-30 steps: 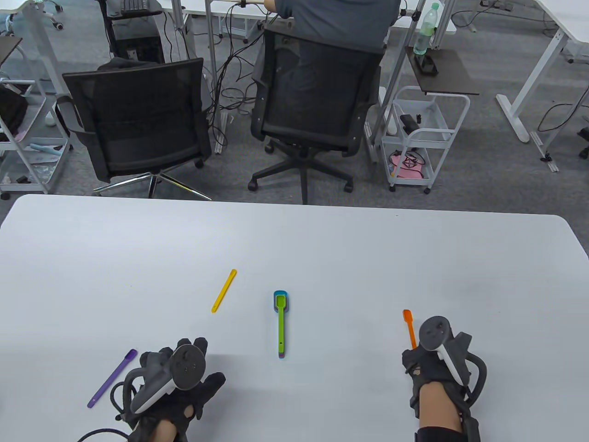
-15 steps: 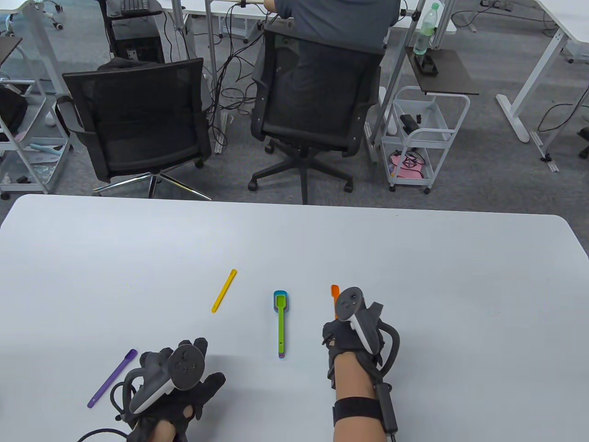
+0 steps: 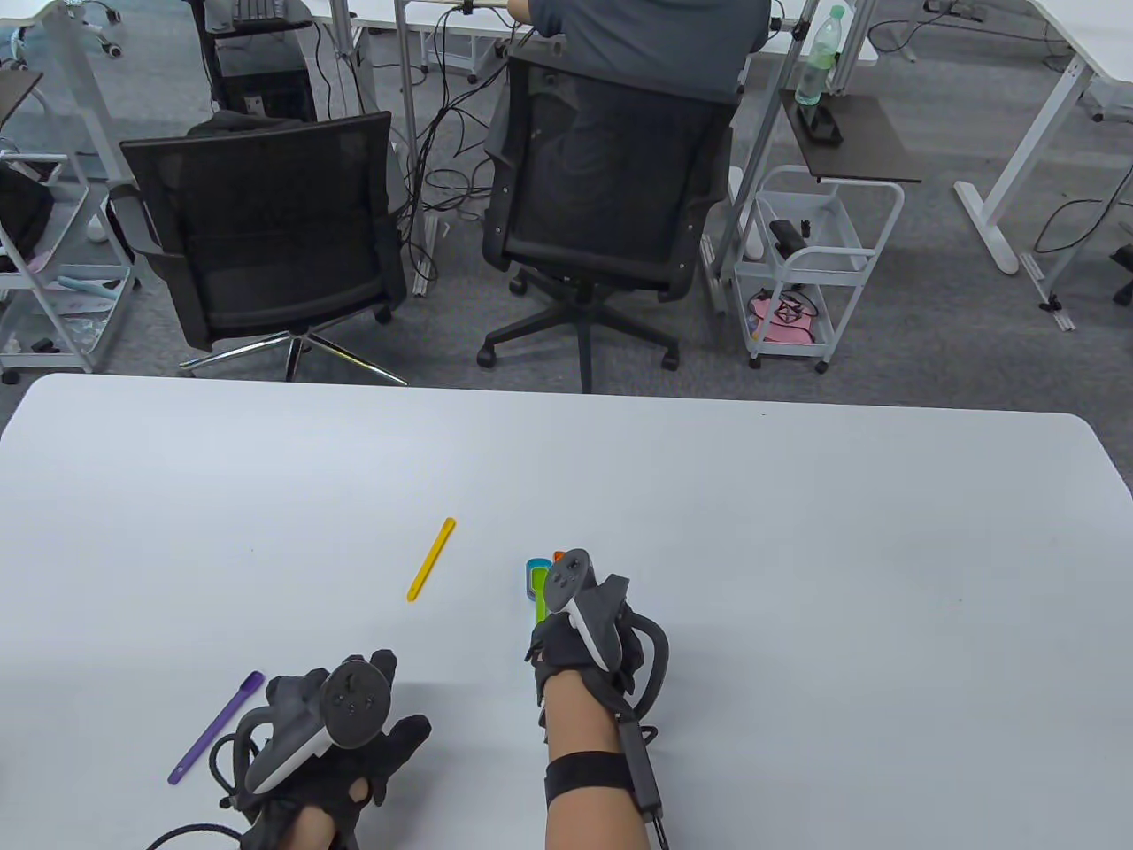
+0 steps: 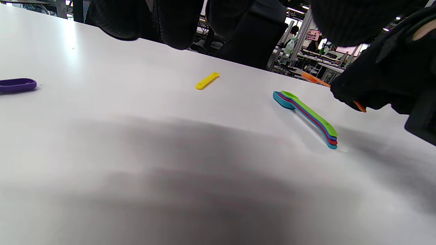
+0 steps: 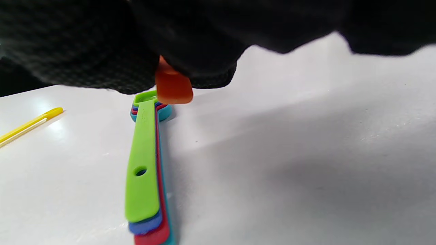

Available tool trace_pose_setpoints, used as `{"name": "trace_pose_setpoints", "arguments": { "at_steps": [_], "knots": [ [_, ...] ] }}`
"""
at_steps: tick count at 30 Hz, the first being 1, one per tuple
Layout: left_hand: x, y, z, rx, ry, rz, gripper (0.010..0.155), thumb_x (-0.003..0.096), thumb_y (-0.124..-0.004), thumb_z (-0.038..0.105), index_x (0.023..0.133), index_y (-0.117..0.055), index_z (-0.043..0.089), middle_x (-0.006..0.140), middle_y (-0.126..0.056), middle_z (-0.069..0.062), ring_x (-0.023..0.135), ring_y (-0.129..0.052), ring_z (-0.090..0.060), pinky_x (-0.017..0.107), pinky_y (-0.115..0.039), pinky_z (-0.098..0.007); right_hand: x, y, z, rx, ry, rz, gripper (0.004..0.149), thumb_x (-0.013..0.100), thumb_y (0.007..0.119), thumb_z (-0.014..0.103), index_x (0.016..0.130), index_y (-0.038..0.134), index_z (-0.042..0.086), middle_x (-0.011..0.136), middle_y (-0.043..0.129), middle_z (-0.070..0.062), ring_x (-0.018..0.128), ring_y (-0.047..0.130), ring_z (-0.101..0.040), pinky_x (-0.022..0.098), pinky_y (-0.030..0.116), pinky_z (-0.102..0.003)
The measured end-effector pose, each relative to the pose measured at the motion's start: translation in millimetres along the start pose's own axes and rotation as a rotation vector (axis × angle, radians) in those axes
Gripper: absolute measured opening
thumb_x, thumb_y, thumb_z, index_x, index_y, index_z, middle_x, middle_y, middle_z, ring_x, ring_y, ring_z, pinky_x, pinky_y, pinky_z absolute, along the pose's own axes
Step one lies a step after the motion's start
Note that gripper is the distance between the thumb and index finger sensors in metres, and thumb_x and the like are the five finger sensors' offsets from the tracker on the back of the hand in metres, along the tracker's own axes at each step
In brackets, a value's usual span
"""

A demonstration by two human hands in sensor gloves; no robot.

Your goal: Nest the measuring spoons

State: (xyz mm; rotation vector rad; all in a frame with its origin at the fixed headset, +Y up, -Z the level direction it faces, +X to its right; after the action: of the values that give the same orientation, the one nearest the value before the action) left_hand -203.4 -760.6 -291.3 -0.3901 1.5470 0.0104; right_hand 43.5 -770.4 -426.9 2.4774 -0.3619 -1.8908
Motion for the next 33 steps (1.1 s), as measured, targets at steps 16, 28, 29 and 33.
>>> {"name": "trace_pose_setpoints", "arguments": {
  "at_steps": [16,28,29,33],
  "knots": [
    [-0.2,1.5,-0.6,-0.004,0.005,0.002,0.096,0.0476,-0.074,0.069,0.121,-0.047,0.015,0.123,-0.054,-0.022,0.111,-0.053,-0.063,0.068,-0.028,-0.082,-1.4,20.1,16.5,-0.034,-0.003,0.028,0.058,0.036,0.095,0.052,0.068,0.094,0.003,0.029,0.098,0.010,0.003,0.092,-0.007,0.011,0.091,-0.040],
    [-0.3,2.4,-1.2,-0.008,0.007,0.000,0.095,0.0475,-0.074,0.069,0.121,-0.047,0.015,0.123,-0.055,-0.022,0.111,-0.053,-0.063,0.068,-0.028,-0.082,-4.1,20.1,15.5,-0.021,0.000,0.040,0.058,0.037,0.095,0.052,0.068,0.094,0.004,0.029,0.098,0.010,0.003,0.092,-0.007,0.011,0.091,-0.040],
    [-0.3,2.5,-1.2,-0.008,0.008,0.000,0.095,0.0476,-0.074,0.069,0.121,-0.047,0.014,0.123,-0.056,-0.022,0.111,-0.053,-0.063,0.068,-0.028,-0.082,-3.3,21.3,15.8,-0.020,-0.001,0.045,0.058,0.037,0.095,0.052,0.068,0.094,0.004,0.029,0.098,0.010,0.003,0.092,-0.007,0.011,0.091,-0.040],
    [-0.3,2.5,-1.2,-0.008,0.007,0.000,0.095,0.0476,-0.074,0.069,0.121,-0.047,0.015,0.123,-0.055,-0.021,0.111,-0.053,-0.063,0.068,-0.028,-0.082,-4.1,21.2,14.9,-0.015,0.002,0.047,0.058,0.037,0.095,0.052,0.068,0.094,0.004,0.029,0.098,0.010,0.003,0.092,-0.007,0.011,0.091,-0.040]
  ]
}}
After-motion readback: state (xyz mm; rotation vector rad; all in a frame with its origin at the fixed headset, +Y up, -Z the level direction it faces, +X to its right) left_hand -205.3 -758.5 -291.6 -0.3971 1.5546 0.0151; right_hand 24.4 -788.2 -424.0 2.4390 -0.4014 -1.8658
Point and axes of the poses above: the tracker on the back of each hand, its own z axis roughly to the thumb side, its own x axis roughly from the wrist to the fingertips, y = z × x, the point moved 4 cm from there along x, roughly from the wrist to the fingertips
